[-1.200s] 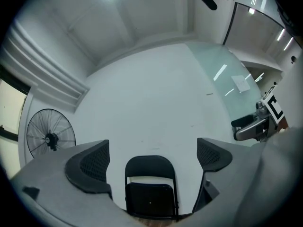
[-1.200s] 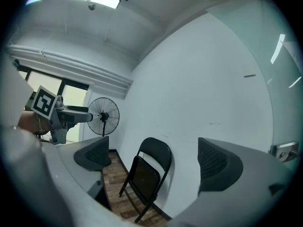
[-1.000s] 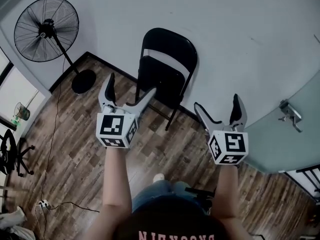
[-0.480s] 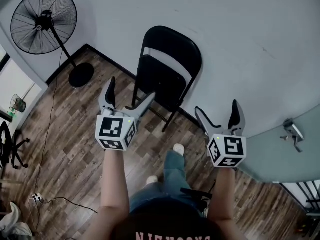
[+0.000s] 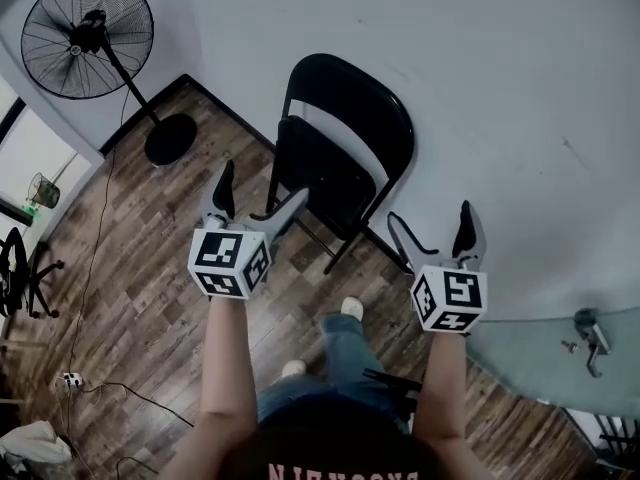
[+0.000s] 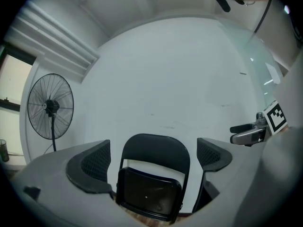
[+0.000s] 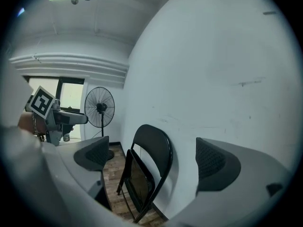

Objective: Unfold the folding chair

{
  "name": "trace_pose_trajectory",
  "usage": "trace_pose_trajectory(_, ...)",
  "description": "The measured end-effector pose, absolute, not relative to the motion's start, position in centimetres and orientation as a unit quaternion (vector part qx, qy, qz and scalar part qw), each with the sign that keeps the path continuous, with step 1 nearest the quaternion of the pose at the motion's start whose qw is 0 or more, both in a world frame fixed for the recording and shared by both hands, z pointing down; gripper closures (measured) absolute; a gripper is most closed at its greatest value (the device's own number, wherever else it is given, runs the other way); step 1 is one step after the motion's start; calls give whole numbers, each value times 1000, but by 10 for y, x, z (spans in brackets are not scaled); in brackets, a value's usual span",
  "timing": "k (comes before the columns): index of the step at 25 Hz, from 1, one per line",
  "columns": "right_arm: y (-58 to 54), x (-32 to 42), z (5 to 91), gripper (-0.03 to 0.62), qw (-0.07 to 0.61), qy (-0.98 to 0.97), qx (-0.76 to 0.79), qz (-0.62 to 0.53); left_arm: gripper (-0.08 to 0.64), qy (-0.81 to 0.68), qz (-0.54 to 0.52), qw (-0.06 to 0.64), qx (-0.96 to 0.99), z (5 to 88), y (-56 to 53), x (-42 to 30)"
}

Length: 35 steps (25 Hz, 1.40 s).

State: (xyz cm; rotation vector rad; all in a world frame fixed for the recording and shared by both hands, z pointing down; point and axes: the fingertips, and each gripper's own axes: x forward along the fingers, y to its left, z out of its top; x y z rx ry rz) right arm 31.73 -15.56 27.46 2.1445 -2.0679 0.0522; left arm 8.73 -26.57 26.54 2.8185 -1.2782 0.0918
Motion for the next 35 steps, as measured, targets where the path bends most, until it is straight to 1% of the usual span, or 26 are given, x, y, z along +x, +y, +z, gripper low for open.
trace_pose_trajectory(8, -247, 377, 311, 28, 107, -726, 678, 54, -9, -431, 71, 79, 896, 313, -337, 159)
trace_pose_trajectory(14, -302, 394, 334, 40, 130, -758, 634, 76, -8, -438, 99, 126, 885, 355, -374, 203)
trace_pose_trajectory(18, -328, 399, 355, 59, 145, -773, 610, 95, -8, -436, 119, 137, 881, 374, -382, 219)
trace_pose_trajectory(20, -340, 401, 367, 88, 151, -775, 603, 110, -8, -438, 128, 139, 879, 380, -385, 219)
trace_pose_trajectory(22, -352, 404, 381, 134, 156, -777, 597, 126, -8, -443, 135, 143, 875, 387, -389, 214)
trace_pose_trajectory(25, -368, 402, 395, 231, 160, -783, 582, 150, -8, -451, 139, 154, 868, 394, -393, 203)
trace_pose_trajectory(28, -384, 398, 403, 307, 174, -783, 575, 162, -8, -454, 138, 169, 864, 401, -396, 193)
trace_pose_trajectory(35, -412, 398, 417, 385, 207, -758, 595, 171, -6, -435, 139, 206, 865, 422, -403, 186)
